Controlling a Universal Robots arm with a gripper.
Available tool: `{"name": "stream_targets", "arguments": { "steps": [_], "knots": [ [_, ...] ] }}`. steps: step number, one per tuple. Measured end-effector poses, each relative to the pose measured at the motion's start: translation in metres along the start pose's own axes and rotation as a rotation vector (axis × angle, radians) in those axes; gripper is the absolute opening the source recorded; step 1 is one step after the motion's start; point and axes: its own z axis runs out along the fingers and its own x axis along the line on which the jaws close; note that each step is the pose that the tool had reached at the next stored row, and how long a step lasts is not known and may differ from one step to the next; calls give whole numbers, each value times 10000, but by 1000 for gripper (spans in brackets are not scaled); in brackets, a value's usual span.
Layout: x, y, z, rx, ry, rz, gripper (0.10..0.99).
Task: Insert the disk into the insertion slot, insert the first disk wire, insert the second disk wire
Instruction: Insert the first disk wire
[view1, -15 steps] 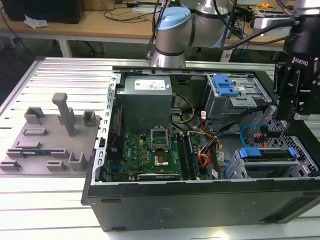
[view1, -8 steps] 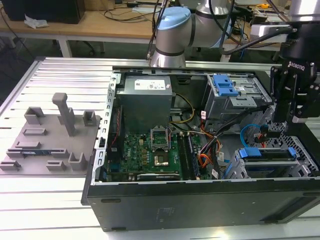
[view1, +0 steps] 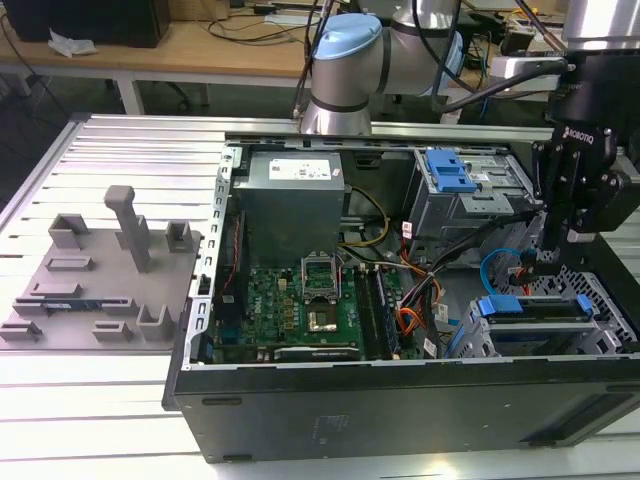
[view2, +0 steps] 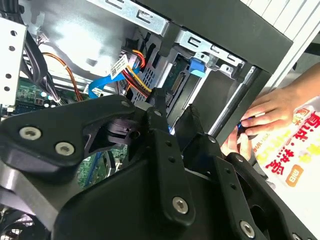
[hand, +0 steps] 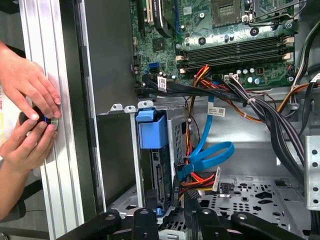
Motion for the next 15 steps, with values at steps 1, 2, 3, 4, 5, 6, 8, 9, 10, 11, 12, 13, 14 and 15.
{"name": "stream_targets", "arguments": {
  "steps": [1, 2, 3, 4, 5, 6, 8, 9, 10, 11, 12, 13, 14, 15],
  "knots": [
    [-1, 6, 4, 1, 2, 0, 349],
    [-3, 14, 9, 1, 2, -2, 349],
    [-6, 26, 17, 1, 3, -1, 349],
    [-8, 32, 24, 2, 2, -1, 349],
    [-13, 34, 36, 8, 2, 0, 349],
    [-18, 35, 49, 10, 6, -1, 349],
    [-28, 38, 75, 13, 23, 1, 349],
    [-33, 39, 86, 14, 35, 0, 349],
    [-36, 40, 93, 16, 45, -3, 349],
    [-42, 40, 100, 21, 63, -13, 349],
    [-45, 41, 103, 24, 72, -19, 349],
    [-52, 42, 107, 29, 84, -30, 349],
    [-56, 42, 110, 32, 88, -39, 349],
    [-61, 43, 111, 36, 93, -47, 349]
  ]
}}
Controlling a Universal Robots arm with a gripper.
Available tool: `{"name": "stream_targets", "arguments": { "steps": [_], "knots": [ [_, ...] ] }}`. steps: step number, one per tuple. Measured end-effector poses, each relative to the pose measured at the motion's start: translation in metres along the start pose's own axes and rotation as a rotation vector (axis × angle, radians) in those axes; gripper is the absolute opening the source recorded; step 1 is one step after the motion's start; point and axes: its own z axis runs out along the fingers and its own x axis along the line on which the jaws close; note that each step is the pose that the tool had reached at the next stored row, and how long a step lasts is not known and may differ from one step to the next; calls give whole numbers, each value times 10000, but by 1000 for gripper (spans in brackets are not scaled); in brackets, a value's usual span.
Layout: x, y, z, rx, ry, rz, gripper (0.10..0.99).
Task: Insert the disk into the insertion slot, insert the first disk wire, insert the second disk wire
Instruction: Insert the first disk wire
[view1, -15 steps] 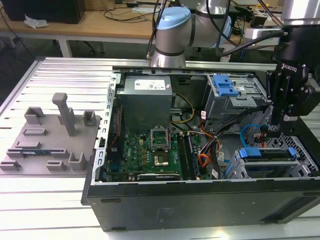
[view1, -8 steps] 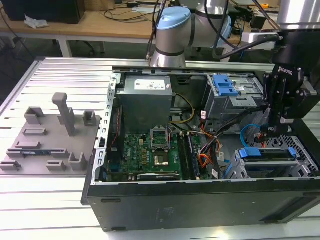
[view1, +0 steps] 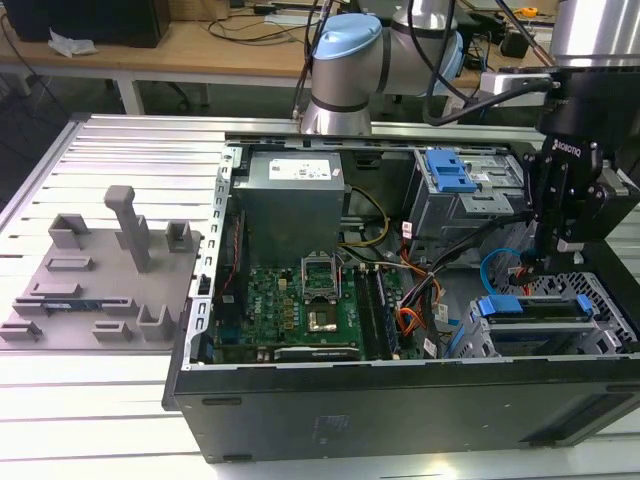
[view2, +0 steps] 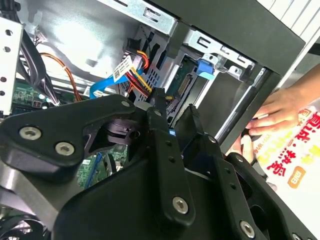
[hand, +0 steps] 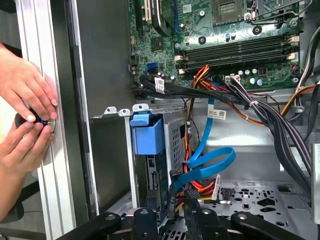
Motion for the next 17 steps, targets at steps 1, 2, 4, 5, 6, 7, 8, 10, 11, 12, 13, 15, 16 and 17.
{"name": "stream_targets", "arguments": {
  "steps": [1, 2, 4, 5, 6, 7, 8, 10, 11, 12, 13, 15, 16, 17],
  "knots": [
    [-8, 1, 1, 6, 16, -12, 349],
    [-18, 1, 3, 11, 36, -24, 349],
    [-31, 3, 5, 19, 68, -38, 337],
    [-42, 4, 8, 25, 100, -50, 267],
    [-47, 4, 10, 28, 118, -56, 200],
    [-49, 4, 11, 31, 135, -59, 165],
    [-52, 5, 14, 34, 160, -64, 165],
    [-54, 5, 15, 37, 192, -67, 165],
    [-54, 5, 15, 37, 195, -69, 165],
    [-54, 5, 15, 38, 194, -70, 165],
    [-55, 5, 16, 38, 192, -70, 165],
    [-55, -2, 18, -13, 191, -90, 165],
    [-56, -15, 19, -127, 197, -137, 165],
    [-57, -25, 19, -223, 203, -178, 165]
  ]
}}
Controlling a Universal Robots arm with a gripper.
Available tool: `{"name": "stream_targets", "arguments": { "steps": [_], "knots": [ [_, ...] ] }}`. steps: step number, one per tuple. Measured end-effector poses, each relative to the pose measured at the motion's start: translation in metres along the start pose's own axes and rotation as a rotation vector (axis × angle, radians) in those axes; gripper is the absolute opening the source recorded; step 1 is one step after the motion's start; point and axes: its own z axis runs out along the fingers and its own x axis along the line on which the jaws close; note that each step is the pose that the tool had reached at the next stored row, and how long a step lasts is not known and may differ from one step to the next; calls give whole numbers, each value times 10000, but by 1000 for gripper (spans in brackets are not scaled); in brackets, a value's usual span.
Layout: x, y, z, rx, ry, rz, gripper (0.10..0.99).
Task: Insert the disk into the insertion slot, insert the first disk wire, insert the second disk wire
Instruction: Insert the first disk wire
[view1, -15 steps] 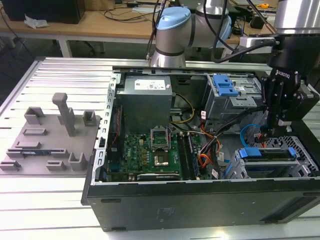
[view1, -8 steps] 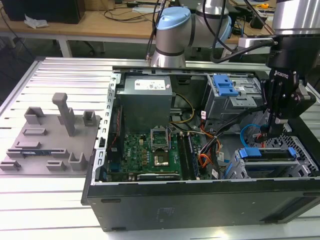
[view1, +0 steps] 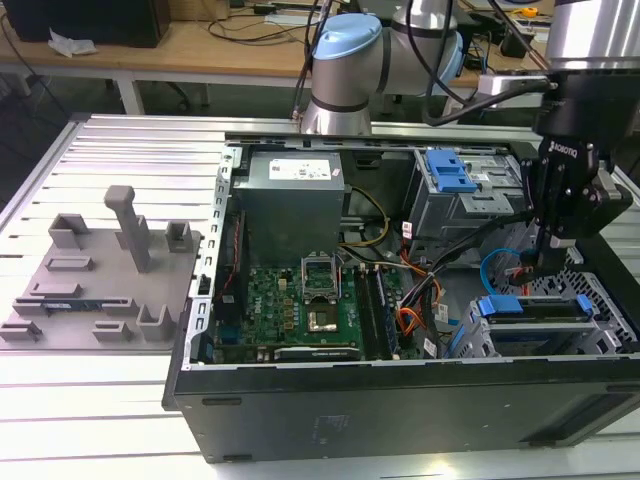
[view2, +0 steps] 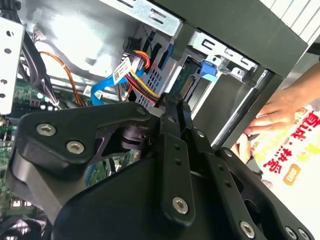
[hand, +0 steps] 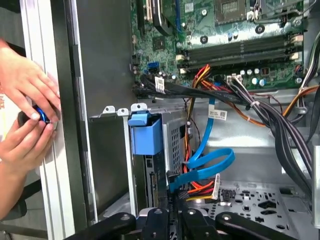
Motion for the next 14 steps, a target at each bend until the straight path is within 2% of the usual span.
{"name": "stream_targets", "arguments": {
  "steps": [2, 3, 5, 7, 8, 9, 10, 12, 14],
  "knots": [
    [-1, -29, 1, -257, 5, -108, 165],
    [-3, -67, 2, -396, 7, -167, 165],
    [-5, -142, 7, -463, 0, -191, 165],
    [1, -154, 11, -675, 9, -237, 165],
    [3, -157, 12, -822, 16, -287, 165],
    [10, -167, 16, -1036, 25, -373, 165],
    [20, -186, 21, -1122, 29, -409, 165],
    [31, -210, 27, -1156, 25, -421, 165],
    [49, -237, 37, -1164, -38, -423, 165]
  ]
}}
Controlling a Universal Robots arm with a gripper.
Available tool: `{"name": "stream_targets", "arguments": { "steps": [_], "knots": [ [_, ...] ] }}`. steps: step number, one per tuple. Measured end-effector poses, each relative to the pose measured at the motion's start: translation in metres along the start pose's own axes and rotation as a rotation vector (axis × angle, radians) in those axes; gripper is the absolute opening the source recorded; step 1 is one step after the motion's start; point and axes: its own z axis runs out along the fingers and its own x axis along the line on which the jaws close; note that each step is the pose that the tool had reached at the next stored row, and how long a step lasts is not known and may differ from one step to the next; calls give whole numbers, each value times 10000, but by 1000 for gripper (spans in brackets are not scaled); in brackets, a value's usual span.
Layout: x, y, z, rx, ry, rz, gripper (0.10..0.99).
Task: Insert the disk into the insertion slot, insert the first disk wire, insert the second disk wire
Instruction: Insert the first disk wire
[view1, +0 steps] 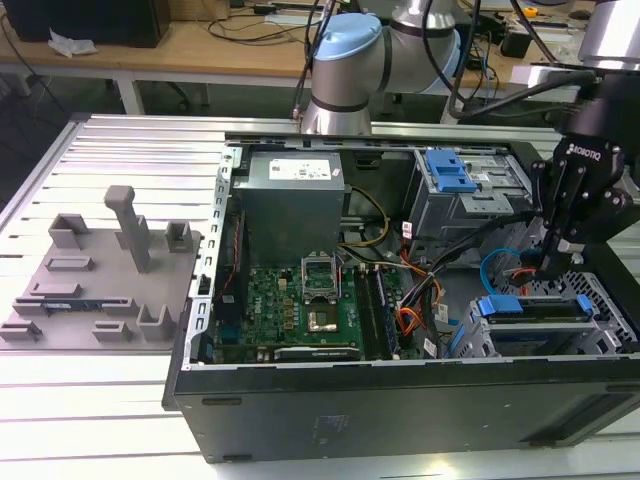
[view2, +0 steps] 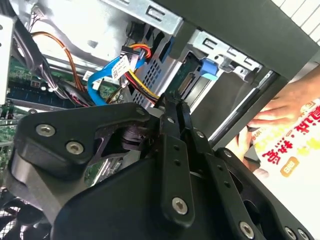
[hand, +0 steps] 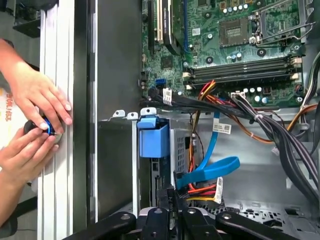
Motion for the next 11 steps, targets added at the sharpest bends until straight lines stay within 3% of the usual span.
{"name": "stream_targets", "arguments": {
  "steps": [4, 5, 8, 11],
  "knots": [
    [40, -25, 15, -43, -239, -26, 165],
    [56, -31, 21, -134, -281, -65, 165],
    [64, -63, 22, -475, -273, -201, 165],
    [63, -130, 16, -511, -279, -203, 165]
  ]
}}
